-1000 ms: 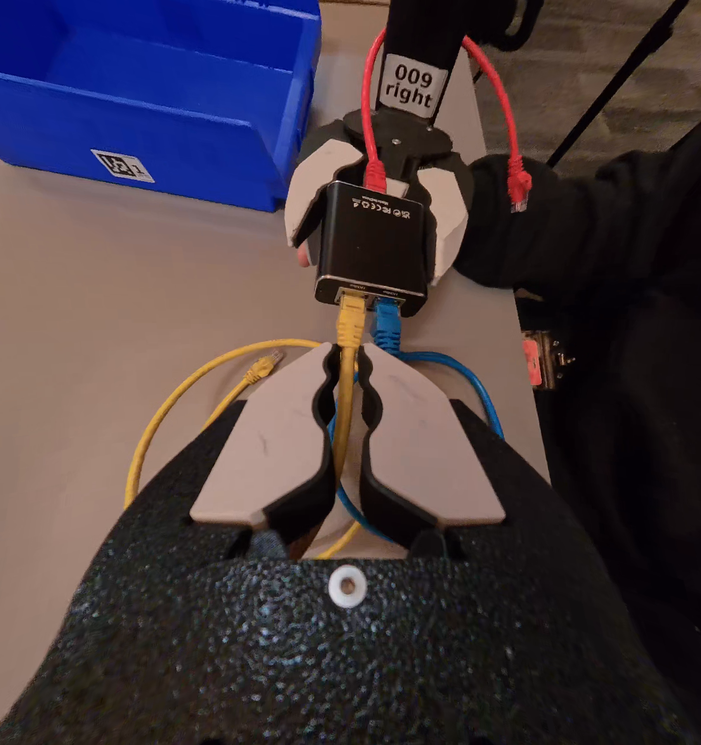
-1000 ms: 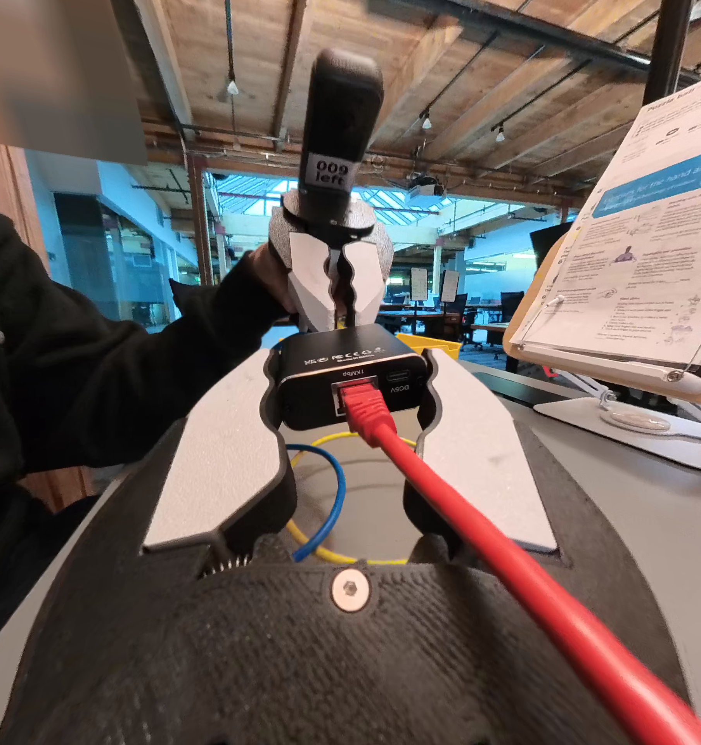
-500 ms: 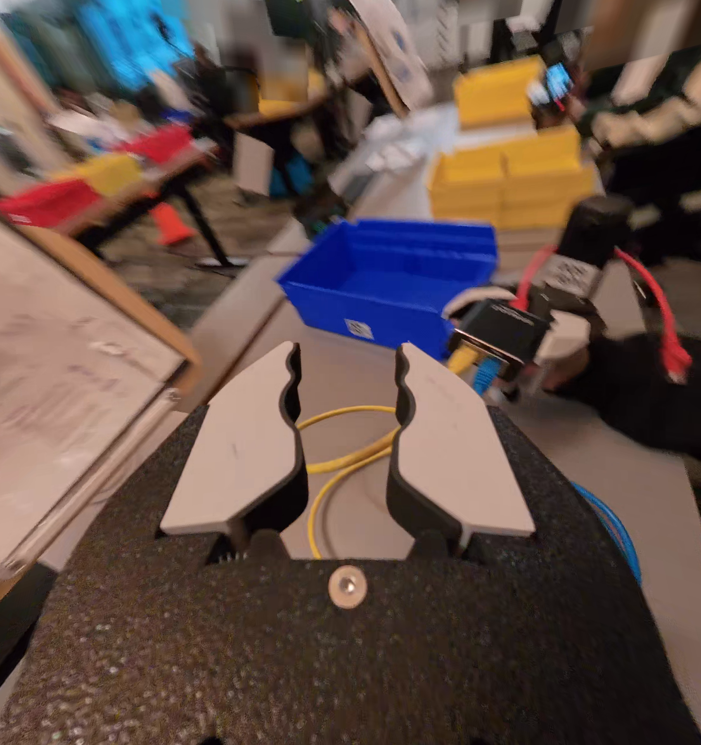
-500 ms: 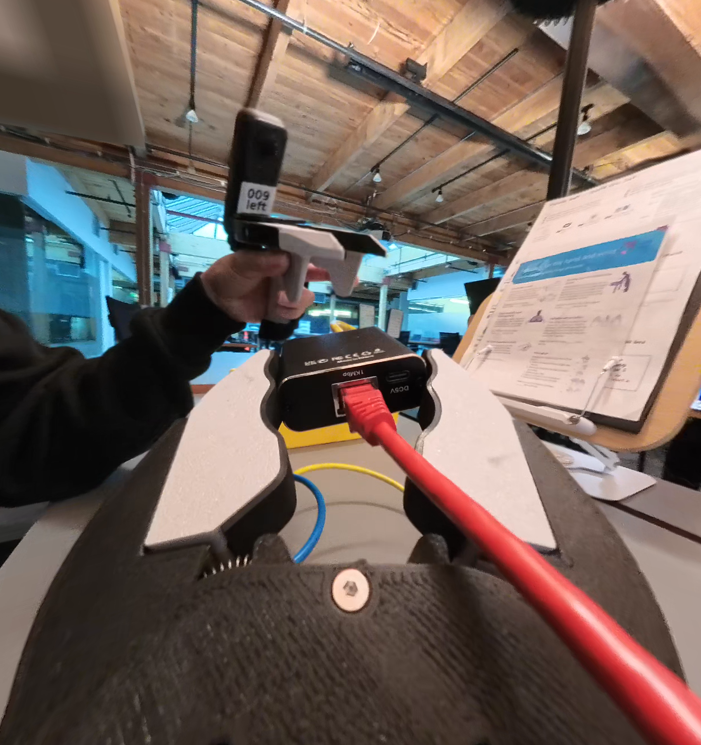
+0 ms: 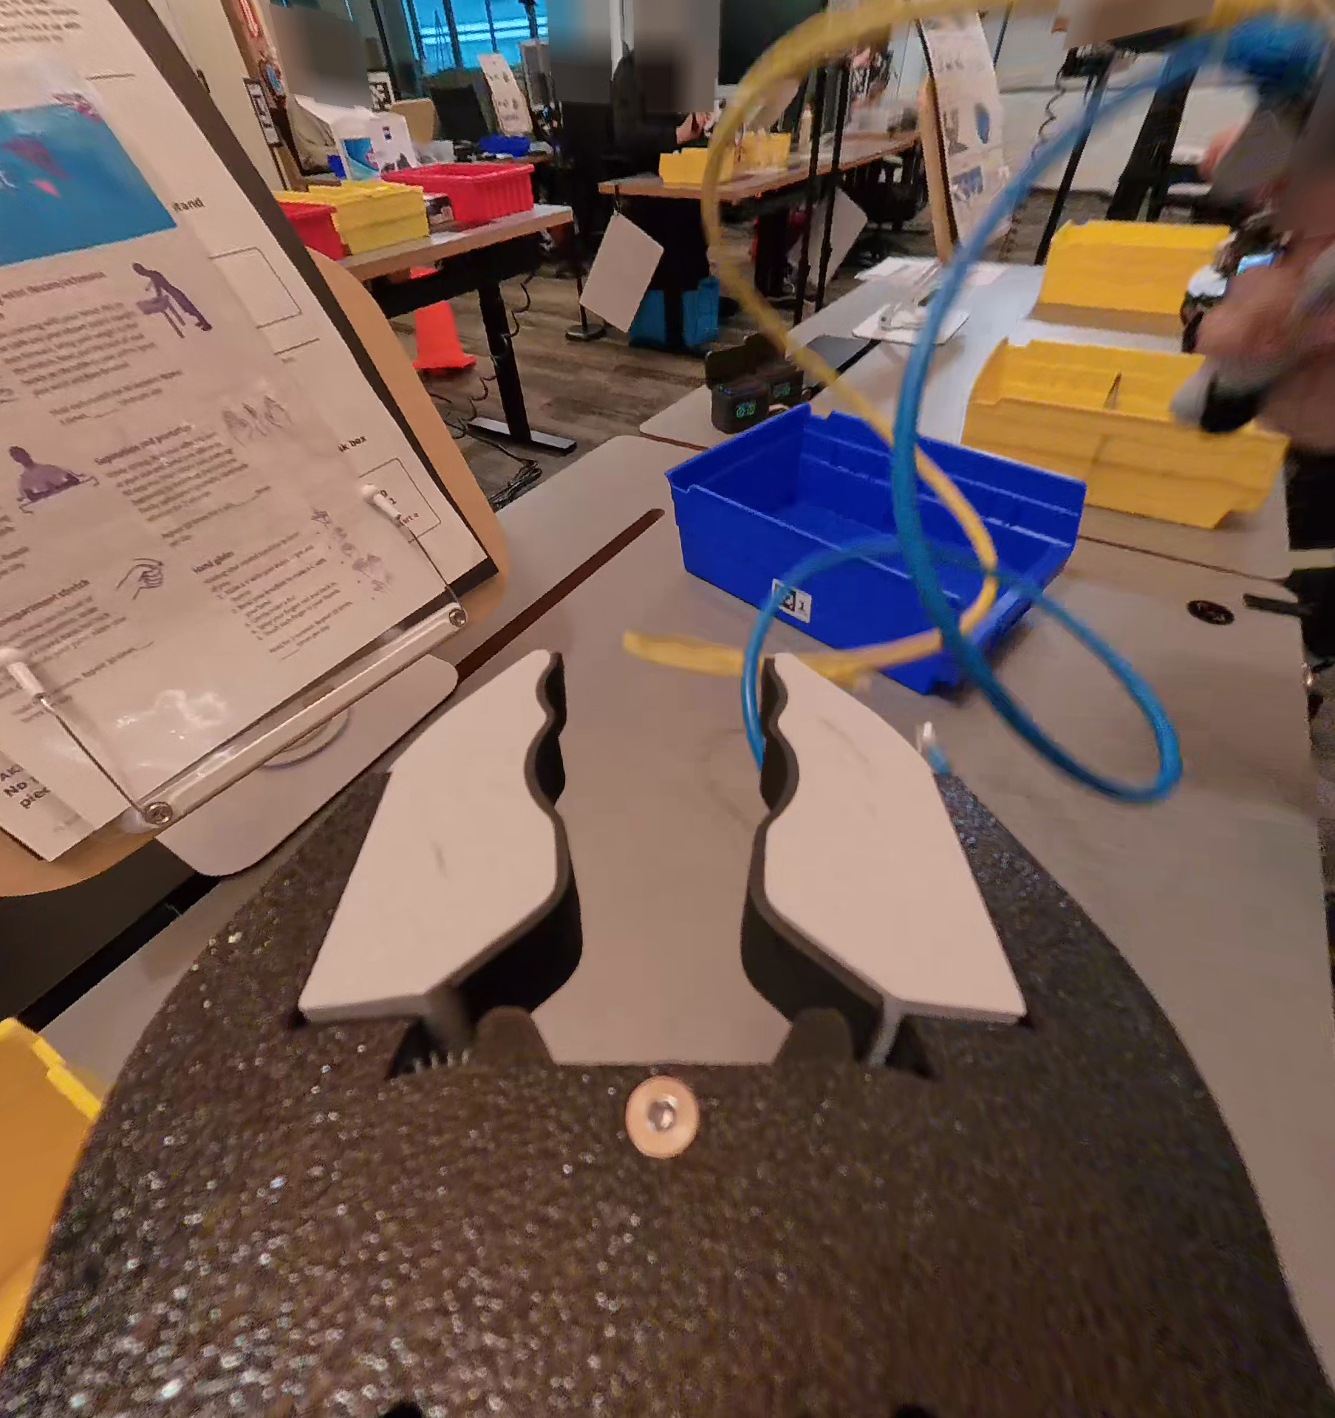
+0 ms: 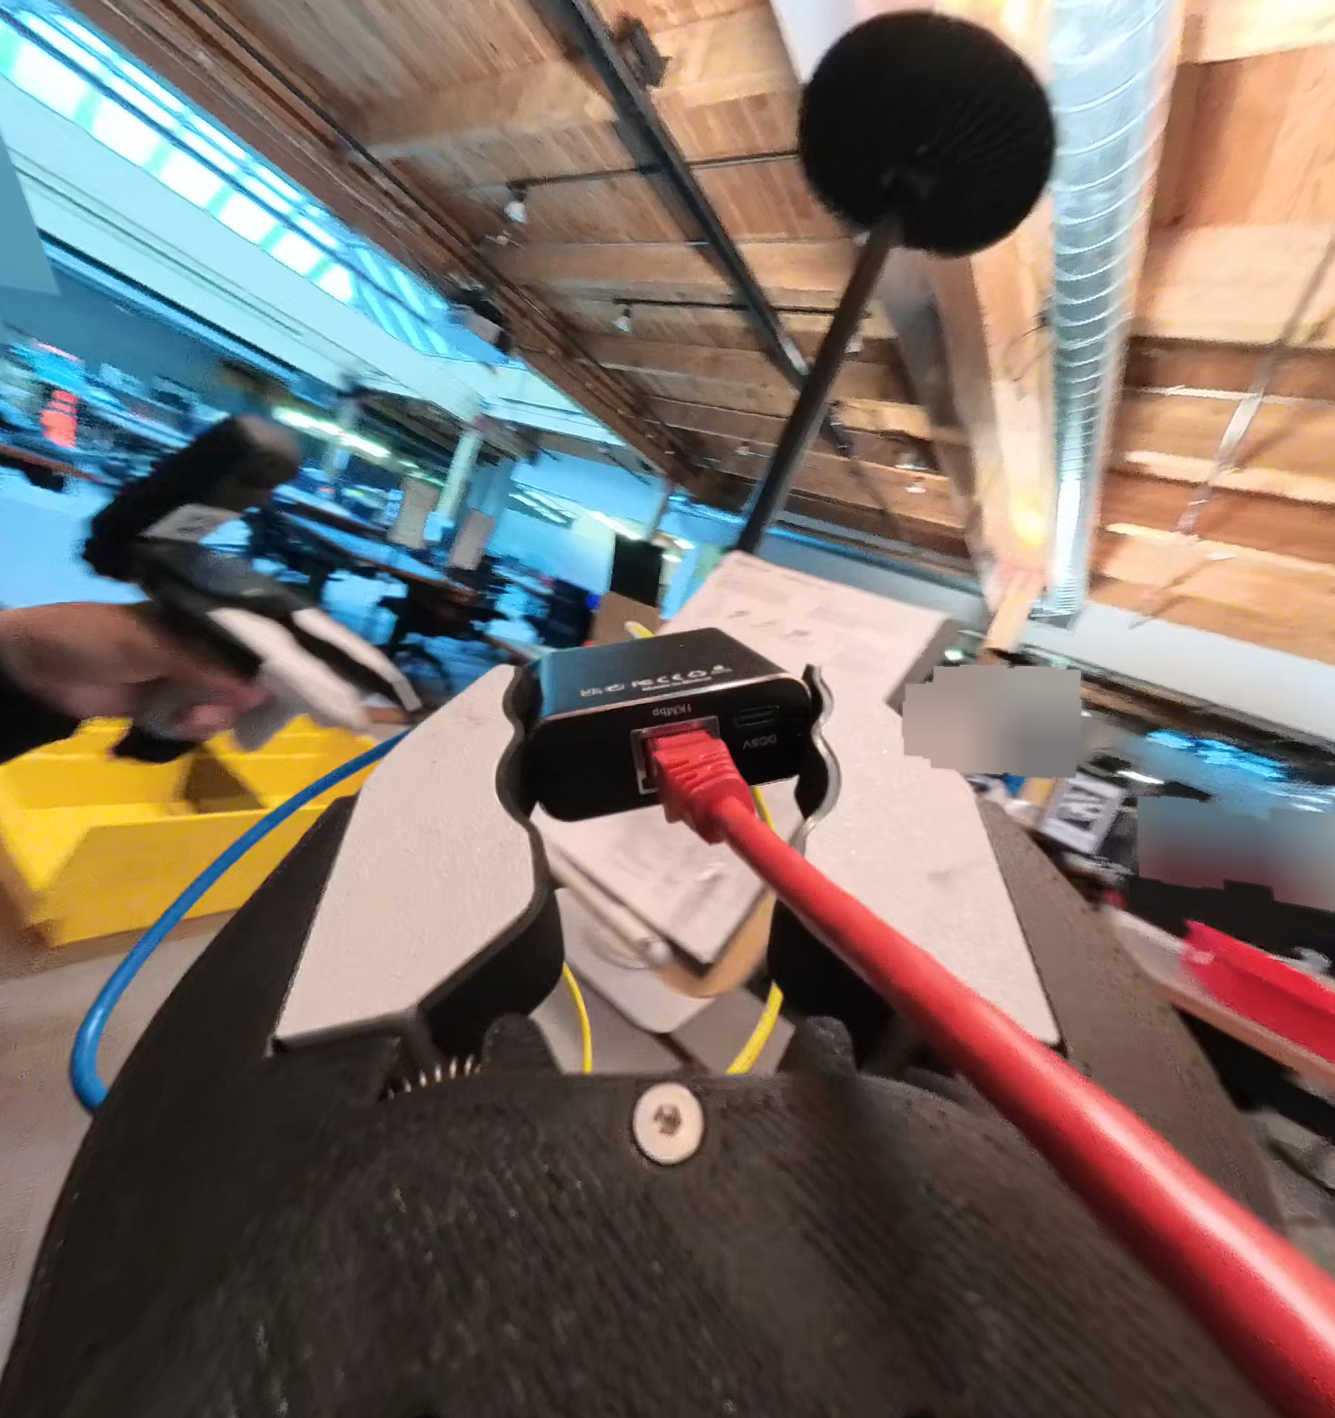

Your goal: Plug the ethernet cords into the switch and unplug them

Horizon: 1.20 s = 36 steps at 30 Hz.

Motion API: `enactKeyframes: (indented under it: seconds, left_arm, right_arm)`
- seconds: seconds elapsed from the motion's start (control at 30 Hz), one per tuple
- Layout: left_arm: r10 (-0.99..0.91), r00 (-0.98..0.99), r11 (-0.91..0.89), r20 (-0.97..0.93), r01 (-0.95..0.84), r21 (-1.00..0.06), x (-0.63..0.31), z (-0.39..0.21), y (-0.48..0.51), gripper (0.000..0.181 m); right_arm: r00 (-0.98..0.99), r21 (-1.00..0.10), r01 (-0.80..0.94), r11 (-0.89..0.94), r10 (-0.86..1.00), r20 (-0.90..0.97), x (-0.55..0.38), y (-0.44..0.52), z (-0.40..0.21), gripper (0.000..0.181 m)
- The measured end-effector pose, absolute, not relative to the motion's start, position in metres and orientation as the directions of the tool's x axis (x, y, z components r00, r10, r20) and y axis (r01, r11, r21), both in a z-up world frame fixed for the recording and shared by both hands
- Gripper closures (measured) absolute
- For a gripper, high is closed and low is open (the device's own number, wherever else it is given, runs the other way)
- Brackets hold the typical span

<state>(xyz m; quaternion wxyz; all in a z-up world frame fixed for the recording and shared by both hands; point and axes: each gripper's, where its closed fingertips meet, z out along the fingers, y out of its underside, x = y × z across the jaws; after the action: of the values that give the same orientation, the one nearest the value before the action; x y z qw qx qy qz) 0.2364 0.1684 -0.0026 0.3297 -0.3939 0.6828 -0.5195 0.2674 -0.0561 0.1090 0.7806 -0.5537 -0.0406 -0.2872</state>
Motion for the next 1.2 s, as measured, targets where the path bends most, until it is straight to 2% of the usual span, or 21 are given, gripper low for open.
enactKeyframes:
  seconds: [0.17, 0.27, 0.37, 0.5, 0.6, 0.77, 0.93, 1.07, 1.1, 1.2]
  left_arm:
    - [-0.881, -0.471, 0.167, -0.050, -0.210, -0.963, 0.237, -0.007, 0.171, 0.133]
    - [-0.874, -0.484, 0.158, -0.037, -0.210, -0.965, 0.237, -0.007, 0.168, 0.133]
    - [-0.869, -0.492, 0.167, -0.046, -0.206, -0.964, 0.237, -0.008, 0.167, 0.133]
    - [-0.863, -0.504, 0.172, -0.043, -0.212, -0.962, 0.237, -0.011, 0.166, 0.133]
    - [-0.862, -0.505, 0.176, -0.043, -0.218, -0.960, 0.238, -0.013, 0.166, 0.133]
    - [-0.860, -0.509, 0.187, -0.047, -0.229, -0.955, 0.240, -0.018, 0.165, 0.133]
    - [-0.861, -0.507, 0.189, -0.046, -0.233, -0.954, 0.242, -0.020, 0.165, 0.133]
    - [-0.860, -0.509, 0.196, -0.049, -0.239, -0.951, 0.243, -0.022, 0.164, 0.133]
    - [-0.858, -0.510, 0.197, -0.050, -0.238, -0.951, 0.243, -0.022, 0.164, 0.133]
    - [-0.857, -0.513, 0.200, -0.052, -0.236, -0.951, 0.243, -0.022, 0.163, 0.133]
  right_arm:
    - [0.702, -0.812, 0.575, 0.103, -0.571, 0.424, 0.312, -0.100, 0.172, 0.114]
    - [0.637, -0.810, 0.586, 0.013, -0.625, 0.450, 0.347, -0.122, 0.187, 0.114]
    - [0.531, -0.797, 0.579, -0.171, -0.663, 0.528, 0.392, -0.141, 0.169, 0.114]
    - [0.489, -0.736, 0.507, -0.448, -0.554, 0.674, 0.437, -0.150, 0.105, 0.114]
    - [0.492, -0.628, 0.475, -0.616, -0.405, 0.770, 0.453, -0.149, 0.059, 0.114]
    - [0.492, -0.511, 0.503, -0.697, -0.256, 0.832, 0.448, -0.129, 0.037, 0.114]
    - [0.237, -0.312, 0.569, -0.761, -0.212, 0.948, 0.438, -0.117, 0.091, 0.114]
    - [-0.064, -0.040, 0.483, -0.875, -0.080, 0.995, 0.439, -0.126, 0.139, 0.114]
    - [-0.085, -0.014, 0.442, -0.897, -0.057, 0.995, 0.441, -0.130, 0.145, 0.114]
    - [-0.134, -0.031, 0.385, -0.922, -0.089, 0.987, 0.447, -0.144, 0.165, 0.114]
